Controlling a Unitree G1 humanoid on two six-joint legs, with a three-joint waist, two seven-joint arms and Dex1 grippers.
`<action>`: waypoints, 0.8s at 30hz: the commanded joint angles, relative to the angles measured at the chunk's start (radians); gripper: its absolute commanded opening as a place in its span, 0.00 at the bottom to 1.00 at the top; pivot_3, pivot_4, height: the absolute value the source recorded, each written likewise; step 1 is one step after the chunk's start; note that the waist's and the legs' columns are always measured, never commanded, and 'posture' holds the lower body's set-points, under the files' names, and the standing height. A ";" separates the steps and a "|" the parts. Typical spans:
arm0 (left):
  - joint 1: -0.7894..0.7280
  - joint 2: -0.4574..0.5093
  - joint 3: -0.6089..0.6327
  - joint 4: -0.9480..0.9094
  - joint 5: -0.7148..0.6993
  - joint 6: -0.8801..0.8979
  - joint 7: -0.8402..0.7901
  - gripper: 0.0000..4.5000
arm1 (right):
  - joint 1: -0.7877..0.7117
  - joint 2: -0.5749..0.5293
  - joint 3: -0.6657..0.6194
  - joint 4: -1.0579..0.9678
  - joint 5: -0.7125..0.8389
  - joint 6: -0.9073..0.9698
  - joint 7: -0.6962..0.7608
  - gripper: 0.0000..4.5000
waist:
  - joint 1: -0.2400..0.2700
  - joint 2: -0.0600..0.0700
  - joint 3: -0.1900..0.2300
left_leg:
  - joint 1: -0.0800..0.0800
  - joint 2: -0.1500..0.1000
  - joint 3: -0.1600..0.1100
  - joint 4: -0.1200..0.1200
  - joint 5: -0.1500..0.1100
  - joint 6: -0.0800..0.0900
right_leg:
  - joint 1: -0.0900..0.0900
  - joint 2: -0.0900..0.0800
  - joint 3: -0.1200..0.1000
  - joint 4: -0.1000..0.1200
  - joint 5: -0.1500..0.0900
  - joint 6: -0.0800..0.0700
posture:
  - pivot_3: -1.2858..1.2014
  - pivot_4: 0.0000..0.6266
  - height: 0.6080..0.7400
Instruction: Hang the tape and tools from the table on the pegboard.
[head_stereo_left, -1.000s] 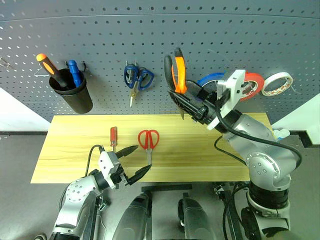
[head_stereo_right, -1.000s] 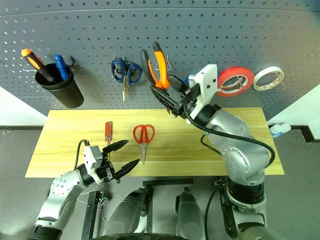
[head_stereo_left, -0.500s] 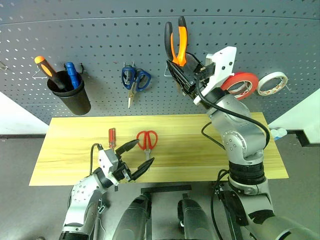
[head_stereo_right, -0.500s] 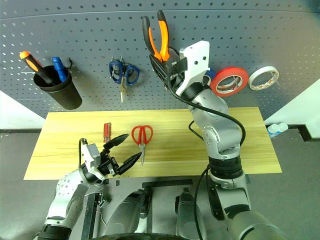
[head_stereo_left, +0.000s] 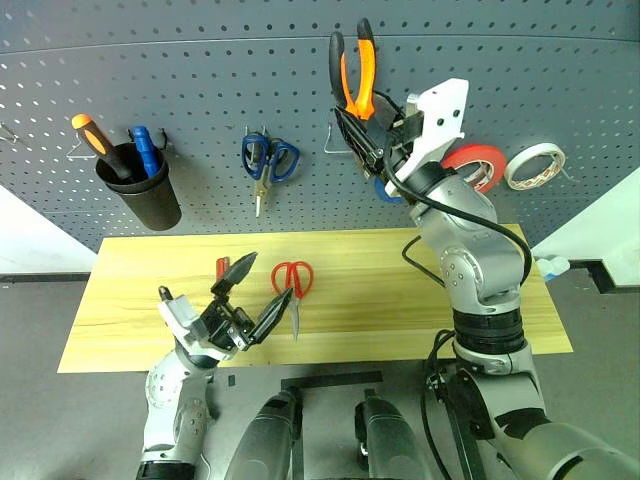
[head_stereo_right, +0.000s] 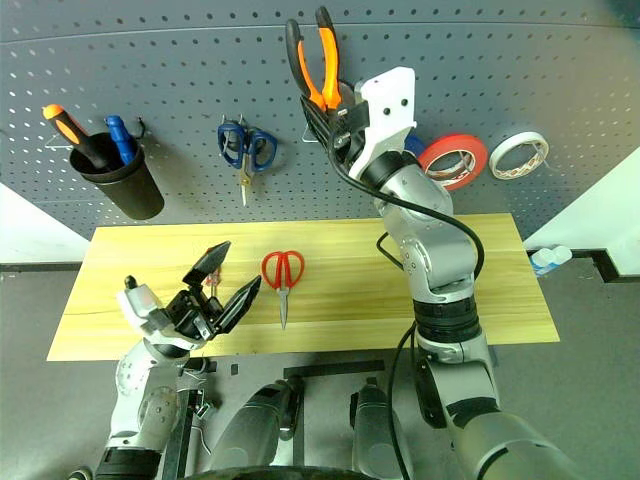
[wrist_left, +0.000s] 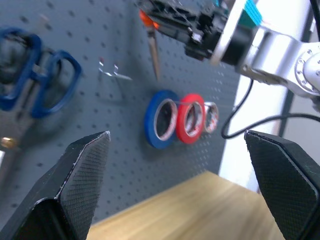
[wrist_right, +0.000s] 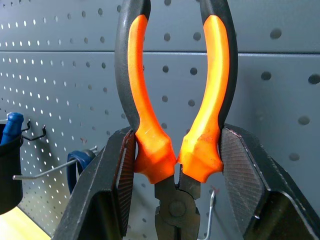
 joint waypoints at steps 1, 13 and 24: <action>-0.001 -0.010 0.019 0.008 -0.017 -0.050 -0.024 1.00 | -0.048 0.009 -0.023 -0.022 -0.004 -0.055 -0.009 0.48 | 0.001 0.000 0.000 | 0.000 0.000 0.000 0.000 0.000 0.000 | 0.000 0.000 0.000 0.000 0.000 0.000 | 0.54 0.30 1.00; -0.026 -0.055 0.029 0.068 -0.038 -0.157 -0.076 1.00 | -0.163 0.103 -0.036 0.082 -0.026 -0.205 -0.082 0.48 | -0.003 0.000 -0.001 | 0.000 0.000 0.000 0.000 0.000 0.000 | 0.000 0.000 0.000 0.000 0.000 0.000 | 0.54 0.31 1.00; 0.022 -0.013 0.052 0.008 -0.062 -0.116 -0.047 1.00 | -0.198 0.192 -0.031 0.257 -0.072 -0.381 -0.124 0.48 | -0.005 0.000 -0.001 | 0.000 0.001 0.000 0.000 0.000 0.000 | -0.001 0.001 0.000 0.001 0.000 0.000 | 0.56 0.37 1.00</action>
